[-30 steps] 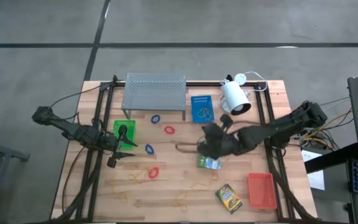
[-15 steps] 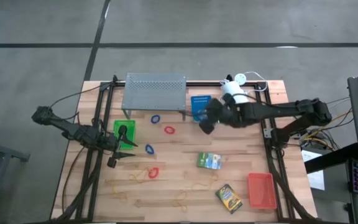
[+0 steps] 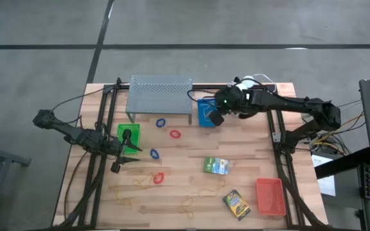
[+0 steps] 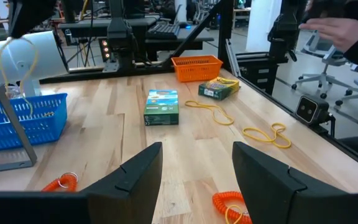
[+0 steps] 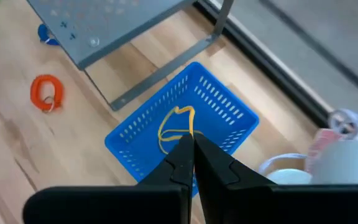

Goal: Pick & Place Office Desk Supplies
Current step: Put the yellow rubber band into the blue bin

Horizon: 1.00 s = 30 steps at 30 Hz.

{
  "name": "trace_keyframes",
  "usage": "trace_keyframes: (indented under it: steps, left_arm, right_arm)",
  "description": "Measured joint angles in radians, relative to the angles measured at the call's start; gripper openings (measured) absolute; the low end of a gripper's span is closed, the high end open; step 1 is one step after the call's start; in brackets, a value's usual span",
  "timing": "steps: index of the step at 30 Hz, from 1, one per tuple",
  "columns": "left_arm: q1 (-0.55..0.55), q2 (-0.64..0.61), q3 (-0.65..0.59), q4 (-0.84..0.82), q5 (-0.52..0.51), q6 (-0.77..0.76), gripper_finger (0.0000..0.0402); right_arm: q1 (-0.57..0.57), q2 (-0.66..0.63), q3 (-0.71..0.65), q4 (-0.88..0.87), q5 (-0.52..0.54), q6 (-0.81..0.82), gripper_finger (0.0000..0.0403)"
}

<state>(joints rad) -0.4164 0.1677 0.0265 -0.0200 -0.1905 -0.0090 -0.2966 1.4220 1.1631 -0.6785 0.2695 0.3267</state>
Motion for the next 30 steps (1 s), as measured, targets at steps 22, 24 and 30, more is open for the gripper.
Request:
trace_keyframes:
  steps: [22,24,30]
  left_arm:
    - [0.000,0.000,0.000,0.000,0.000,0.000,0.0200]
    - [0.000,0.000,0.000,0.000,0.000,0.000,0.0200]
    - [0.000,0.000,0.000,0.000,0.000,0.000,0.0200]
  right_arm:
    - [-0.130,0.177,-0.064,0.090,-0.195,-0.078,0.0008]
    - [-0.130,0.219,-0.010,0.024,-0.195,-0.099,0.0008]
    - [-0.130,0.308,0.129,-0.125,-0.196,-0.124,0.0008]
